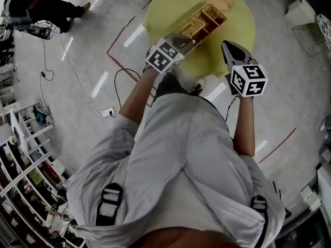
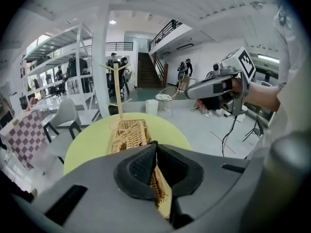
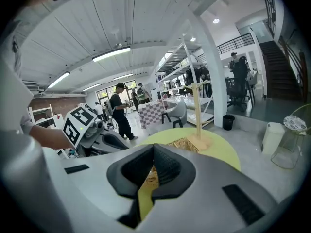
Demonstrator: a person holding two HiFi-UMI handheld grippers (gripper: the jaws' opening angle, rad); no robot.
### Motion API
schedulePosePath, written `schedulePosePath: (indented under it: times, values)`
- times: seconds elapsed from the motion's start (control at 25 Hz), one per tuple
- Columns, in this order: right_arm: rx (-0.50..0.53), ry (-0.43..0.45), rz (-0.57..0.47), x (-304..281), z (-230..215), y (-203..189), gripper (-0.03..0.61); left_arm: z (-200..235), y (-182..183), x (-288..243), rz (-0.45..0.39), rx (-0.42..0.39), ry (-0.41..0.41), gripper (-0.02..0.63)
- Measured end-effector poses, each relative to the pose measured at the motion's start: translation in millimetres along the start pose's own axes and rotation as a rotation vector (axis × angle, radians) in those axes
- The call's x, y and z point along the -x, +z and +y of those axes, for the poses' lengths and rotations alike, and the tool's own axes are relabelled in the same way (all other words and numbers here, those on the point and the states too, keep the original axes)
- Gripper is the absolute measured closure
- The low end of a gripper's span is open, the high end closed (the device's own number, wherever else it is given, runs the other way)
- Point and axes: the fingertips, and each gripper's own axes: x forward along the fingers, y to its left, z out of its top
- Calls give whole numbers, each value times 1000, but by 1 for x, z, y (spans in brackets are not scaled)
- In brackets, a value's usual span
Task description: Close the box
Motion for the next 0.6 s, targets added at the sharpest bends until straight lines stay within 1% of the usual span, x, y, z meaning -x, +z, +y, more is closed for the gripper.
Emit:
schedulePosePath:
  times: [0.16,0.4,0.6]
  values:
    - [-1,-15,15,10,2,-14,560,-8,-15,-16,19,35,-15,581]
    - [-10,-45,39,22,-6,-33,560,-20,-38,-46,77,31,-44,580]
    - [-19,-61,61,27,-12,-43,560,-24,-50,-61,143,-9,-59,580]
